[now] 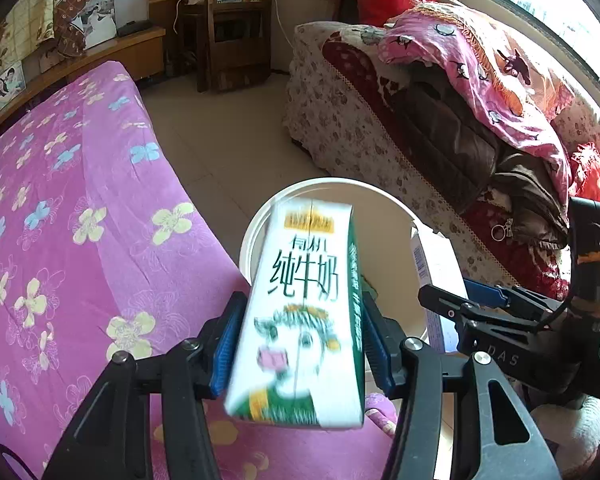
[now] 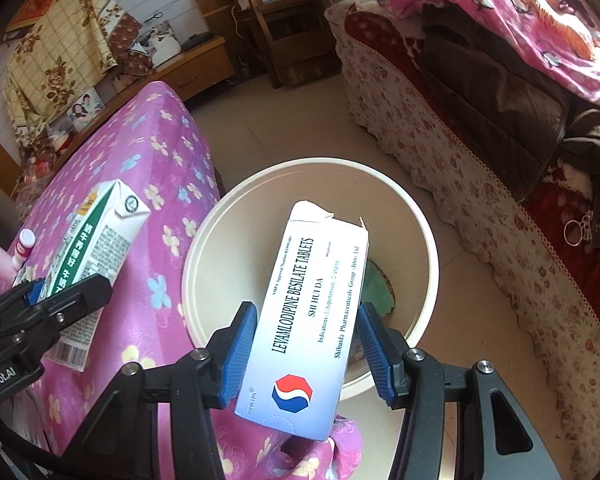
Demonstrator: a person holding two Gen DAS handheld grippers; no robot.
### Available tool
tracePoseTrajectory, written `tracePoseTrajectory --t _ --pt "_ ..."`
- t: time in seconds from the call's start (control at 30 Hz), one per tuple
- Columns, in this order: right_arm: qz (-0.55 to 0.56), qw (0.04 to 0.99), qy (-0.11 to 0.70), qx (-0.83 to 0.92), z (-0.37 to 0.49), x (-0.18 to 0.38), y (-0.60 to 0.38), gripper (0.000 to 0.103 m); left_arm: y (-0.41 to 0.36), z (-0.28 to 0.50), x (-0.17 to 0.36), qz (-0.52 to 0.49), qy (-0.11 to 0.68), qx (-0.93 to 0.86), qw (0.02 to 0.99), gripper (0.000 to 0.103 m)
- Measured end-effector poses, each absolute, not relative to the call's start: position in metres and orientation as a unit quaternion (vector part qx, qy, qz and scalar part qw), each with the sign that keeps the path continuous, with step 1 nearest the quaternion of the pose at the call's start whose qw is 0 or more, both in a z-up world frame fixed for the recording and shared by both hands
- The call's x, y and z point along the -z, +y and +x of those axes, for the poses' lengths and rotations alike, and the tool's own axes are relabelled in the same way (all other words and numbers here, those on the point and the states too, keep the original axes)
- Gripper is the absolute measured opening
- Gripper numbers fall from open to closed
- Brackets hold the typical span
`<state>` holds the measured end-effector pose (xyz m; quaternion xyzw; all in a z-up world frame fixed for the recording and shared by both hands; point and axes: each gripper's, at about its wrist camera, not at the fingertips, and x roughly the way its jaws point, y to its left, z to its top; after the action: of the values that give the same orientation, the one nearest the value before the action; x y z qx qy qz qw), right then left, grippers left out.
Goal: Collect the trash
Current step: 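Carry carton and tablet box over the bucket and open both tools to drop them, then move both tools back toward the snack bag and tissue pack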
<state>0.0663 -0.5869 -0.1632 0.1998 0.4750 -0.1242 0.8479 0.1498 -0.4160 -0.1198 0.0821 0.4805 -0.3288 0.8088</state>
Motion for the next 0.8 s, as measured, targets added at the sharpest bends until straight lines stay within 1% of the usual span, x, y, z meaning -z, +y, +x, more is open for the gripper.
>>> tracePoseTrajectory --t 0.03,0.1,0.13,0.17,0.6,0.8 --pt "0.209 0.847 0.473 0.121 0.067 0.166 -0.589 0.057 -0.416 0.150 0.120 0.081 0.481 0.328 0.809 0.066" --pt "0.230 0.843 0.472 0.111 0.069 0.171 -0.593 0.060 -0.414 0.150 0.121 0.074 0.482 0.332 0.807 0.071" --pt "0.241 0.840 0.473 0.111 0.069 0.173 -0.595 0.066 -0.413 0.150 0.121 0.074 0.482 0.331 0.808 0.071" --pt "0.249 0.838 0.472 0.112 0.068 0.175 -0.597 0.067 -0.412 0.149 0.120 0.078 0.479 0.329 0.810 0.071" --pt "0.241 0.841 0.473 0.103 0.063 0.171 -0.583 0.067 -0.394 0.142 0.116 0.090 0.466 0.318 0.821 0.071" --pt "0.211 0.851 0.471 0.097 0.063 0.158 -0.563 0.067 -0.375 0.143 0.111 0.088 0.459 0.303 0.831 0.071"
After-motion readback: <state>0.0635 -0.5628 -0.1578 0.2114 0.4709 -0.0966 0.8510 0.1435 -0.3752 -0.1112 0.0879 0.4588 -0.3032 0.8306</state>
